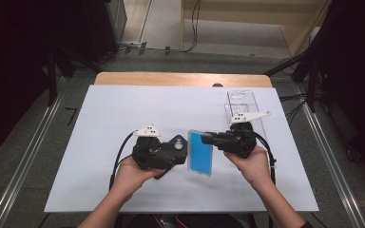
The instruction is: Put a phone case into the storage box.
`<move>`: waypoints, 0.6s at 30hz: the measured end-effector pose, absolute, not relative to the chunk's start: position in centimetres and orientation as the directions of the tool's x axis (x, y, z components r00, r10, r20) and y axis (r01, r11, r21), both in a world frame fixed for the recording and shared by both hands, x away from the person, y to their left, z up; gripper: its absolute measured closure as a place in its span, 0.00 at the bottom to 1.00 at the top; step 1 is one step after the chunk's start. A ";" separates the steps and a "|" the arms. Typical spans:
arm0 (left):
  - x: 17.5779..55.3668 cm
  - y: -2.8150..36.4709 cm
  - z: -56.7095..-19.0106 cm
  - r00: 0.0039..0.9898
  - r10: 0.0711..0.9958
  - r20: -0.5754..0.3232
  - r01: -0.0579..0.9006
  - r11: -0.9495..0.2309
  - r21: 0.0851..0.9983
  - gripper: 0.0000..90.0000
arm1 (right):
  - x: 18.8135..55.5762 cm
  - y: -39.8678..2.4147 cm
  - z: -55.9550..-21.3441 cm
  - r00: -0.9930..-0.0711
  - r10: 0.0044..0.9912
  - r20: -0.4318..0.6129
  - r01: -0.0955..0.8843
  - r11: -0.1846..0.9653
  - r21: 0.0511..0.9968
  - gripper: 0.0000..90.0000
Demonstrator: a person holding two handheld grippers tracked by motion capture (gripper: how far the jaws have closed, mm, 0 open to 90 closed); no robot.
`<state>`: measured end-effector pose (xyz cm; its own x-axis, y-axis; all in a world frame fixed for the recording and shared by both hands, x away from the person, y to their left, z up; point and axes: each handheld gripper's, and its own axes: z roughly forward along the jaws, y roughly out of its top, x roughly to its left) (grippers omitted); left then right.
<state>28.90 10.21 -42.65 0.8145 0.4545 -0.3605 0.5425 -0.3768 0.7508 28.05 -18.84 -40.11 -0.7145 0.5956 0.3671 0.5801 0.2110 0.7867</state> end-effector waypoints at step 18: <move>30.5 10.2 -42.1 0.905 0.251 -0.344 0.425 -0.470 0.774 0.31 | 27.9 -19.6 -40.7 -0.832 0.456 0.316 0.483 0.315 0.817 0.86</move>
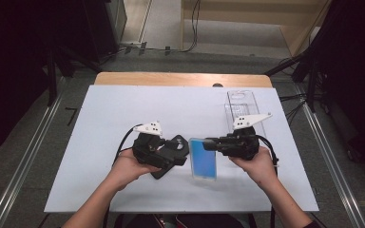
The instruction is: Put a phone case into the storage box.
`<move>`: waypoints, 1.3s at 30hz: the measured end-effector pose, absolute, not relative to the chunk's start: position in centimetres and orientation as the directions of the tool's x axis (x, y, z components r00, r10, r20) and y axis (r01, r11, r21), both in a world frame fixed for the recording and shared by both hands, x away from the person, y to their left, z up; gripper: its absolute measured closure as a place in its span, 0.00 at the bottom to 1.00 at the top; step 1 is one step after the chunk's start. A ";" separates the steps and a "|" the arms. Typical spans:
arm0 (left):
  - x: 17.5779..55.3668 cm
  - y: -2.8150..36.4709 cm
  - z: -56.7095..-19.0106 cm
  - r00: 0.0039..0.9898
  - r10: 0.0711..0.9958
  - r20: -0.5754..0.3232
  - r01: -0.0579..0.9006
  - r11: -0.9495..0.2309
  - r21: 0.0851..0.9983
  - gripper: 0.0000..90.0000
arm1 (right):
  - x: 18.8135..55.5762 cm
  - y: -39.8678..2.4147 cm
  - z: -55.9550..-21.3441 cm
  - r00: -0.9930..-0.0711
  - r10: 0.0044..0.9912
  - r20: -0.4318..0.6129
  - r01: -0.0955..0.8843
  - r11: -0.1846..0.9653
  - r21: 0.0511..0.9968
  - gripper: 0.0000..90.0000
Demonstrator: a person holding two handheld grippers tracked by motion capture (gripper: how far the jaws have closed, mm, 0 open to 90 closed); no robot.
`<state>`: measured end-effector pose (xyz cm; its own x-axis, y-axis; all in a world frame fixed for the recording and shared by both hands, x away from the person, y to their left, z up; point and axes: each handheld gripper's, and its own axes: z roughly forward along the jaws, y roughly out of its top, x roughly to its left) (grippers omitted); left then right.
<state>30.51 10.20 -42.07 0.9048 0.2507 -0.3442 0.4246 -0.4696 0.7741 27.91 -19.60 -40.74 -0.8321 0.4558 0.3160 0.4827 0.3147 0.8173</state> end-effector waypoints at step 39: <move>32.0 10.3 -41.5 0.914 0.035 -0.404 0.368 -0.488 0.792 0.90 | 28.4 -18.0 -41.4 -0.883 0.250 0.397 0.464 0.332 0.822 0.81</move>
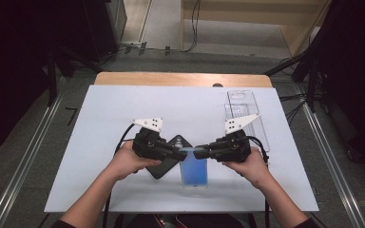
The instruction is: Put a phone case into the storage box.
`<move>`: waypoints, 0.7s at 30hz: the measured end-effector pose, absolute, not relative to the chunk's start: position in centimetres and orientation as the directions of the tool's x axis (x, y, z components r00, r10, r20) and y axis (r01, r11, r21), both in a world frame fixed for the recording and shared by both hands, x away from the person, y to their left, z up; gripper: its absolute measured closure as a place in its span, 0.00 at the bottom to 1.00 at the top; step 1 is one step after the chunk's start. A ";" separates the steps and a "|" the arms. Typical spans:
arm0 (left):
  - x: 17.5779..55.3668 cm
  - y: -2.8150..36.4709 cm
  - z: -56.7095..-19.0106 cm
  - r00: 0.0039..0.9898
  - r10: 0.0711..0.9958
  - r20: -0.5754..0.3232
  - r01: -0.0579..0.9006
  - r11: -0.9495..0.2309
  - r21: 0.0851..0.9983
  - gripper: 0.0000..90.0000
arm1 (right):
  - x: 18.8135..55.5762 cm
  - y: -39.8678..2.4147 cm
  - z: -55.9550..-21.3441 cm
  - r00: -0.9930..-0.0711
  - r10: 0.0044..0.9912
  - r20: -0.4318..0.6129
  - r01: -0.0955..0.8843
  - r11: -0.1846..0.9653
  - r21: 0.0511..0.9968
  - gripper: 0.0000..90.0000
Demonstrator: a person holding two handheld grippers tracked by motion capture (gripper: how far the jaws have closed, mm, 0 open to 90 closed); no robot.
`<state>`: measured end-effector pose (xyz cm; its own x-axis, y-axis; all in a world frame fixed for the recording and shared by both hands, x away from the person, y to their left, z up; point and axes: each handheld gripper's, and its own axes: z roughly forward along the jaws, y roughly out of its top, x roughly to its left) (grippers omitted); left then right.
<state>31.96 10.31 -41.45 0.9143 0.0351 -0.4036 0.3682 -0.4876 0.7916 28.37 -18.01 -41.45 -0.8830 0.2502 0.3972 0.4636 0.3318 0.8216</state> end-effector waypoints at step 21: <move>32.1 11.9 -39.5 0.849 0.348 -0.398 0.518 -0.396 0.758 0.90 | 27.5 -18.1 -41.6 -0.824 0.471 0.316 0.461 0.230 0.857 0.00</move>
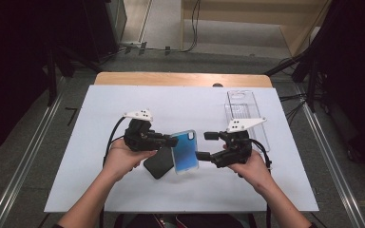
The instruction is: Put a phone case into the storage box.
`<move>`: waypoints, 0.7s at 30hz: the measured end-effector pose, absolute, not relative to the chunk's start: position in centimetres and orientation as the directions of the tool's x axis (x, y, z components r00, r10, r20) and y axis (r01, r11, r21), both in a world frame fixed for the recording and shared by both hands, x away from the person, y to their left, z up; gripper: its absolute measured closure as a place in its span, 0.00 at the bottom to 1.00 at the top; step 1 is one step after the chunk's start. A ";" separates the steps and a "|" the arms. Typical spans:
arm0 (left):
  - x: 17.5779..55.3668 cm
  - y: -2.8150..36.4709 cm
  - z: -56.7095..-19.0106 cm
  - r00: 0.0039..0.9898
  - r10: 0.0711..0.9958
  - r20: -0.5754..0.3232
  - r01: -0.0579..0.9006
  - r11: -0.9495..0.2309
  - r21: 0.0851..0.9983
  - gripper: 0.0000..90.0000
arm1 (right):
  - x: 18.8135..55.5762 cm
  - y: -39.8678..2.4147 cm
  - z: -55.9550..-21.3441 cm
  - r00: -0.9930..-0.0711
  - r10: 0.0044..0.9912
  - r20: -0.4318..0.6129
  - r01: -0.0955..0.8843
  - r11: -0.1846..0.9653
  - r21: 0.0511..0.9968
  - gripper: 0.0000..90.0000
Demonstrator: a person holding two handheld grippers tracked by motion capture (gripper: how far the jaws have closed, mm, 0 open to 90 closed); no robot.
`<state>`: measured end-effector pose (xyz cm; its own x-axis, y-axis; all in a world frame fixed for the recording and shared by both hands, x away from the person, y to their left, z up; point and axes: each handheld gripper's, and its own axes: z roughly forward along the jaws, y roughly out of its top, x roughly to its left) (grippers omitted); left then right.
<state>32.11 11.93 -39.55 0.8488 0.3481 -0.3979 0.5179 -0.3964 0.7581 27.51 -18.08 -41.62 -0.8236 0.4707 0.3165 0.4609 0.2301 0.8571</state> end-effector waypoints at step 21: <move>30.8 10.9 -38.3 0.717 0.567 -0.405 0.627 -0.273 0.729 0.90 | 26.3 -14.5 -42.1 -0.648 0.724 0.238 0.516 0.187 0.836 0.00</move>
<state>30.84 10.94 -38.34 0.7172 0.5671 -0.4049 0.6275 -0.2728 0.7293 26.27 -14.54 -42.14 -0.6476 0.7241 0.2375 0.5158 0.1871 0.8360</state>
